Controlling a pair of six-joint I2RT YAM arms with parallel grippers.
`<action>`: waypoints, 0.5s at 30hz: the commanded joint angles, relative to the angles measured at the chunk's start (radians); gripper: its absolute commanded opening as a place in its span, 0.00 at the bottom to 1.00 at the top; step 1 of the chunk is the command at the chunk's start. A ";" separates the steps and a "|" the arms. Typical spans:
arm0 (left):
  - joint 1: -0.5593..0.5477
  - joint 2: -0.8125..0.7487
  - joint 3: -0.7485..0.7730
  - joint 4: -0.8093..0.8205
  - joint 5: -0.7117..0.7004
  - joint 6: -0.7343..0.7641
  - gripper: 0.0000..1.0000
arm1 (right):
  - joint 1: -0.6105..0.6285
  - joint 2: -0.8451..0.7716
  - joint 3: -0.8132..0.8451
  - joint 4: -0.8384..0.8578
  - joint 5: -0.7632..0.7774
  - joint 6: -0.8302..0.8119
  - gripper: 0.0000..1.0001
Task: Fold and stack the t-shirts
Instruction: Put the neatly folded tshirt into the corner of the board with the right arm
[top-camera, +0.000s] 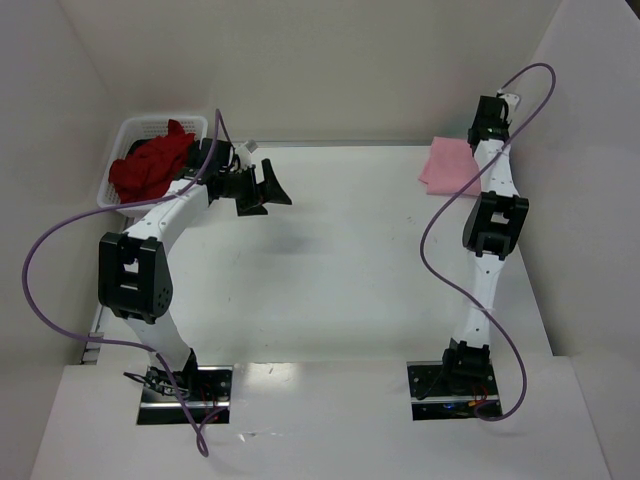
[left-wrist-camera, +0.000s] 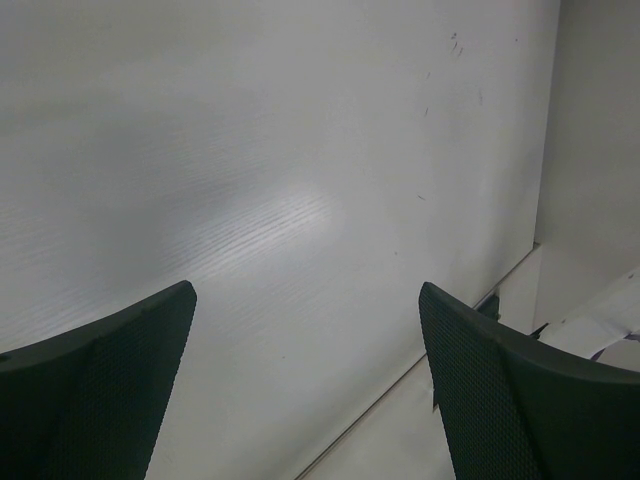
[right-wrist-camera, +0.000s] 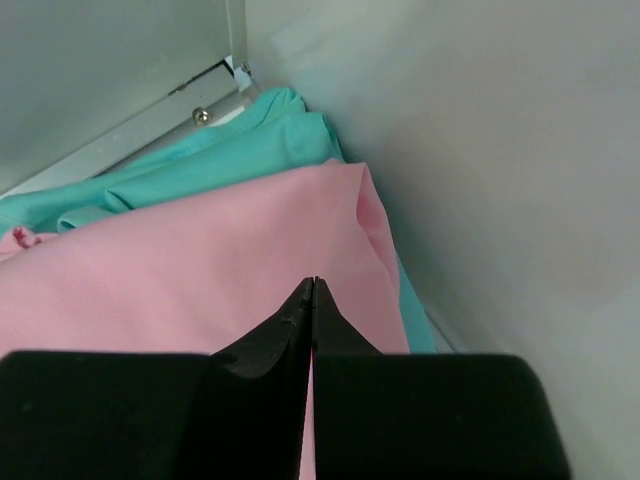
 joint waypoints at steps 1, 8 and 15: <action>-0.006 -0.030 0.007 0.026 0.025 -0.018 1.00 | 0.003 -0.030 0.051 0.002 0.023 -0.033 0.04; -0.006 -0.039 0.007 0.026 0.025 -0.018 1.00 | -0.002 0.040 -0.014 0.025 0.094 -0.033 0.04; -0.006 -0.030 0.007 0.017 0.025 -0.022 1.00 | -0.016 0.127 0.022 0.015 0.100 -0.042 0.04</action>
